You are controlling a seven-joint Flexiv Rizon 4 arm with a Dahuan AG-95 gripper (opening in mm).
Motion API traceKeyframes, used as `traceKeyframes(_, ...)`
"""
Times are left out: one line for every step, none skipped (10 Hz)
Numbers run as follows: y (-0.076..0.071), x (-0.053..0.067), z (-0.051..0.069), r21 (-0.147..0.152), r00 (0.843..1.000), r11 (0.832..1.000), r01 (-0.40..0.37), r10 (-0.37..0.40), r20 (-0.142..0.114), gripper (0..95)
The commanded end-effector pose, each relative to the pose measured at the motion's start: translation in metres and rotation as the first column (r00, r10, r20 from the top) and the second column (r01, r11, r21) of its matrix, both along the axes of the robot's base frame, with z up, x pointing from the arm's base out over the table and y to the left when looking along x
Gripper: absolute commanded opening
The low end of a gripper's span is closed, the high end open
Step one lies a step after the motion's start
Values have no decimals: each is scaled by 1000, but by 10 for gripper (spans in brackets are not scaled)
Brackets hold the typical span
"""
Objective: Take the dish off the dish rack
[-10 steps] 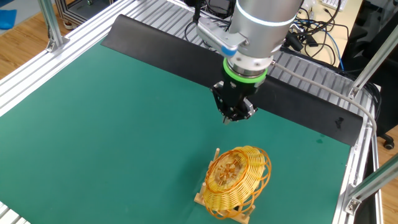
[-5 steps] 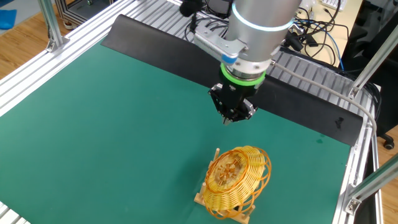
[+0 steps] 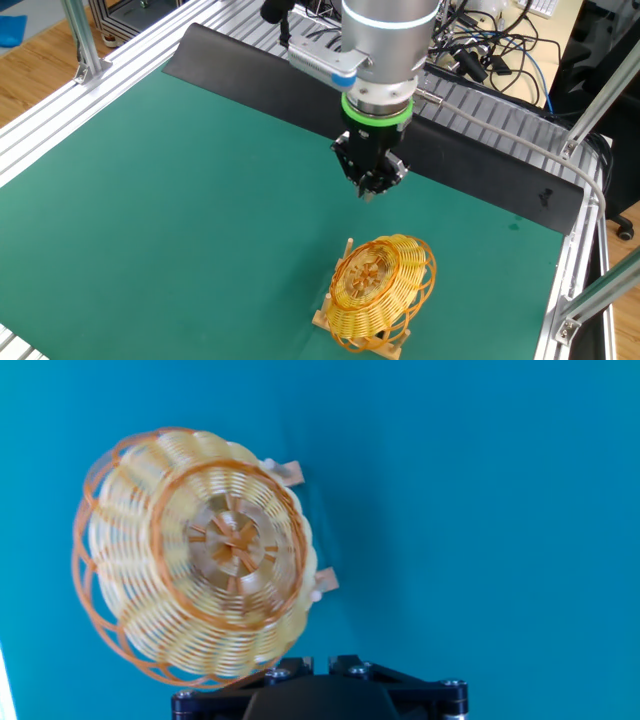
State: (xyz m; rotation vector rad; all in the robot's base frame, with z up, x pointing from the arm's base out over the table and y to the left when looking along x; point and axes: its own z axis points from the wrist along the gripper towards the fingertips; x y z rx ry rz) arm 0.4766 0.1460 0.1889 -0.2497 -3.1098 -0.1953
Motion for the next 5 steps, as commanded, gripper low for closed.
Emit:
traceKeyframes(22,4,8,-30,996,996,87,-86,15,760)
traceKeyframes(30,4,11,-37,993,992,118,-116,32,760)
traceKeyframes(41,4,16,-39,989,989,142,-141,33,760)
traceKeyframes(50,4,20,-47,987,986,157,-156,34,760)
traceKeyframes(53,4,22,-50,986,985,164,-163,36,760)
